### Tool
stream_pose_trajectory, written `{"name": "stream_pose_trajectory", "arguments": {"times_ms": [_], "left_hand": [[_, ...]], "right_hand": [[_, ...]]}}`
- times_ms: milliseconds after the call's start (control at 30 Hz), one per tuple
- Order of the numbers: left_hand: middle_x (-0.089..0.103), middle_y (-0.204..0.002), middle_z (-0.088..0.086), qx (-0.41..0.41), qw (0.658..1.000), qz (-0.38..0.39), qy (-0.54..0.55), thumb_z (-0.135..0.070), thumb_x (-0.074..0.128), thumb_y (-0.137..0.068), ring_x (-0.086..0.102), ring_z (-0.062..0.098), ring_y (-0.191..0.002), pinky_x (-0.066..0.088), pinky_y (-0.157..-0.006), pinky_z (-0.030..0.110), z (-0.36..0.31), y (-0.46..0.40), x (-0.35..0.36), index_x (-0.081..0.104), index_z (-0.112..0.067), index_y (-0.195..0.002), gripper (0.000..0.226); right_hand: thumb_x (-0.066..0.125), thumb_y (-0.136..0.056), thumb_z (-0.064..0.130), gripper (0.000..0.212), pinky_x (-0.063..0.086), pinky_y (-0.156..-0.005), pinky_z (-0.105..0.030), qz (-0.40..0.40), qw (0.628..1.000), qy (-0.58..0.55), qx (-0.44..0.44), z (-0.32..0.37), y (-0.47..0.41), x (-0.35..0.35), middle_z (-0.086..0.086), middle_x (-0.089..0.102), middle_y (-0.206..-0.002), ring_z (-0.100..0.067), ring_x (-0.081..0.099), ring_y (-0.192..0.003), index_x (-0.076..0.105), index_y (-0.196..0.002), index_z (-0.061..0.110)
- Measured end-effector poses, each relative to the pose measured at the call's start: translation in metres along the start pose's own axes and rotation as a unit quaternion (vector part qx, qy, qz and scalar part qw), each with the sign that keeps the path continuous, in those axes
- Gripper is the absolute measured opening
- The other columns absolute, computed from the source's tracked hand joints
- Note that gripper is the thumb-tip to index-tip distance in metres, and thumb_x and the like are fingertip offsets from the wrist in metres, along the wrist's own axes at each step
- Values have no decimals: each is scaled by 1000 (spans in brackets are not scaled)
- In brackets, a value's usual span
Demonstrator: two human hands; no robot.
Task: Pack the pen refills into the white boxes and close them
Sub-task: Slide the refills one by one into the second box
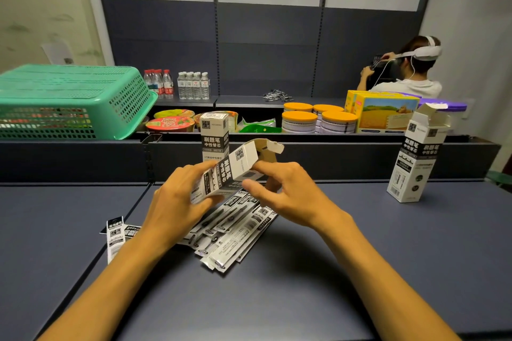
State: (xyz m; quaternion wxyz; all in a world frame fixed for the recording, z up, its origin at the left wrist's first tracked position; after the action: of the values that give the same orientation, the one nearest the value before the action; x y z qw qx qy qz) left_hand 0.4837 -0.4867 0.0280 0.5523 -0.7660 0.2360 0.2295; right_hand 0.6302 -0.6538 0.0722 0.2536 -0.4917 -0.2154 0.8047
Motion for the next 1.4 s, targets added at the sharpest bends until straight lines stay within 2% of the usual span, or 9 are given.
{"name": "stream_pose_trajectory", "arguments": {"times_ms": [67,233,400,567,733,833,1033,1267,1400], "left_hand": [[62,-111,0,1,1000,0,0,-27,81,-75,58,17,-98,57,-68,45,-1,0,0,39,-36,-134,73],[62,-110,2,16,1000,-3,-2,-26,81,-74,60,18,-95,58,-64,44,-4,0,0,42,-32,-132,71],[62,-112,-1,5,1000,-12,-11,-21,84,-73,59,16,-96,57,-66,43,-2,-1,-2,42,-34,-132,74],[63,-110,3,-8,1000,-17,3,-23,82,-73,59,18,-95,58,-69,42,-1,-3,-5,42,-34,-132,73],[62,-114,2,-28,999,-18,8,-29,80,-74,59,19,-97,57,-73,43,4,-3,-7,46,-31,-135,70],[62,-113,2,-37,999,-14,4,-32,79,-75,58,19,-97,57,-73,45,7,-3,-7,46,-29,-135,69],[62,-112,1,-44,999,-8,9,-33,80,-74,59,19,-96,57,-72,46,9,-1,-6,46,-31,-134,69],[62,-113,-2,-46,999,-10,18,-34,80,-74,59,18,-98,57,-74,46,8,-1,-6,46,-31,-134,69],[55,-108,-14,-50,998,-12,25,-33,80,-74,59,17,-96,56,-75,45,4,-1,-7,48,-30,-134,69]], "right_hand": [[41,-89,63,52,56,-60,-36,27,1000,-7,5,3,-1,1,10,68,-121,-11,65,-63,63,-126,33],[35,-83,72,69,37,-63,-10,55,998,27,14,6,-7,3,11,65,-127,18,52,-69,63,-127,28],[43,-90,65,59,53,-74,-23,72,996,49,21,5,-6,4,9,59,-135,2,58,-77,48,-137,30],[45,-94,50,33,55,-62,-28,-73,996,-27,-41,5,-2,-9,6,66,-111,-12,63,-72,51,-120,30],[41,-97,37,24,51,-50,-29,-210,975,-77,7,-19,-1,-29,5,65,-80,-11,60,-57,59,-92,22],[50,-97,32,21,56,-63,-37,-129,986,-5,110,-50,0,-27,11,66,-76,-7,61,-66,66,-86,23],[67,-88,41,23,55,-88,-39,166,958,107,208,-84,12,-4,7,68,-107,-7,61,-94,71,-106,27],[78,-79,41,42,34,-76,-9,216,959,44,180,-67,10,5,12,60,-122,5,48,-95,70,-118,26],[79,-79,35,40,37,-78,-7,233,958,19,165,-65,9,11,14,61,-119,2,50,-103,71,-116,27]]}}
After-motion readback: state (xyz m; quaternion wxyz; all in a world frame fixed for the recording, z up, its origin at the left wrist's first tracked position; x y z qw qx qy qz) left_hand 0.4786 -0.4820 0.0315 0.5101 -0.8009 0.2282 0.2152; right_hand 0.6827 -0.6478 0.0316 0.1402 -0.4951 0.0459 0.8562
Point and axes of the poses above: each hand's wrist, its own y-axis away from the middle knuckle, its own x-axis out of the palm, z = x × y, the point moved 2 cm from there along -y, towards the middle knuckle
